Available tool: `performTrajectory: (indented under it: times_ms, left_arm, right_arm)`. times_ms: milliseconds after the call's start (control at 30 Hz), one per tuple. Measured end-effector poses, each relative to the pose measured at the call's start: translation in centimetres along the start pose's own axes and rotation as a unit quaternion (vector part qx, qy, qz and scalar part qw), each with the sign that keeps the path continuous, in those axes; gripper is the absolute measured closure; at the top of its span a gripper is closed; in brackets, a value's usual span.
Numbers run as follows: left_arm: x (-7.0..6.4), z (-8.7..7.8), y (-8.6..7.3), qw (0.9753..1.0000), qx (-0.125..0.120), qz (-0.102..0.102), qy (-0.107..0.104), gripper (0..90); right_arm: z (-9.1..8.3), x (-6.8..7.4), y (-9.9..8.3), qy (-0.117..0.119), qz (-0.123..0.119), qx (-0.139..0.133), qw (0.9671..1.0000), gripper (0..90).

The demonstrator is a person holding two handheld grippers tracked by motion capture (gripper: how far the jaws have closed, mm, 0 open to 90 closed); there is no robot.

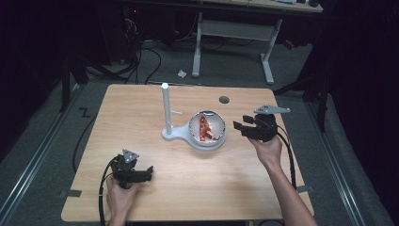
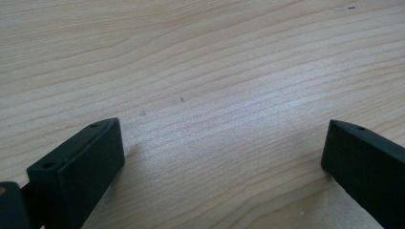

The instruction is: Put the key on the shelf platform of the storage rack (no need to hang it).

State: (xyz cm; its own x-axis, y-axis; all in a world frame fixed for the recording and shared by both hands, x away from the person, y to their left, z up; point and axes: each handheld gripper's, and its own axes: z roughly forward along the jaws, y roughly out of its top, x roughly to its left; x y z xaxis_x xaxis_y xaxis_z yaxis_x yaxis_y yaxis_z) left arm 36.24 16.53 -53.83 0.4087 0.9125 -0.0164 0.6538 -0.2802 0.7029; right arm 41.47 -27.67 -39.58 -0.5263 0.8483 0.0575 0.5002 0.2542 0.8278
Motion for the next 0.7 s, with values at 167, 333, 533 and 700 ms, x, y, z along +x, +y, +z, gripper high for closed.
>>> performTrajectory:
  times_ms: [167, 333, 533, 700]
  left_arm:
    - [0.0, 0.0, 0.0, 1.0000, 0.000, 0.000, 0.000, 1.0]
    - [0.0, 0.0, 0.0, 1.0000, 0.000, 0.000, 0.000, 1.0]
    - [0.0, 0.0, 0.0, 1.0000, -0.001, -0.001, 0.000, 1.1]
    - [0.0, 0.0, 0.0, 1.0000, 0.000, -0.001, 0.002, 1.1]
  right_arm:
    - [-0.8, -0.4, 0.0, 0.001, 0.007, -0.008, 0.9999, 46.6]
    - [-1.7, -0.7, 0.0, -0.002, 0.011, -0.011, 0.9999, 46.1]
    - [-2.6, -0.7, -0.2, -0.002, 0.012, -0.011, 0.9999, 45.8]
    - [-3.3, -0.5, -0.2, -0.006, 0.018, -0.015, 0.9997, 45.9]
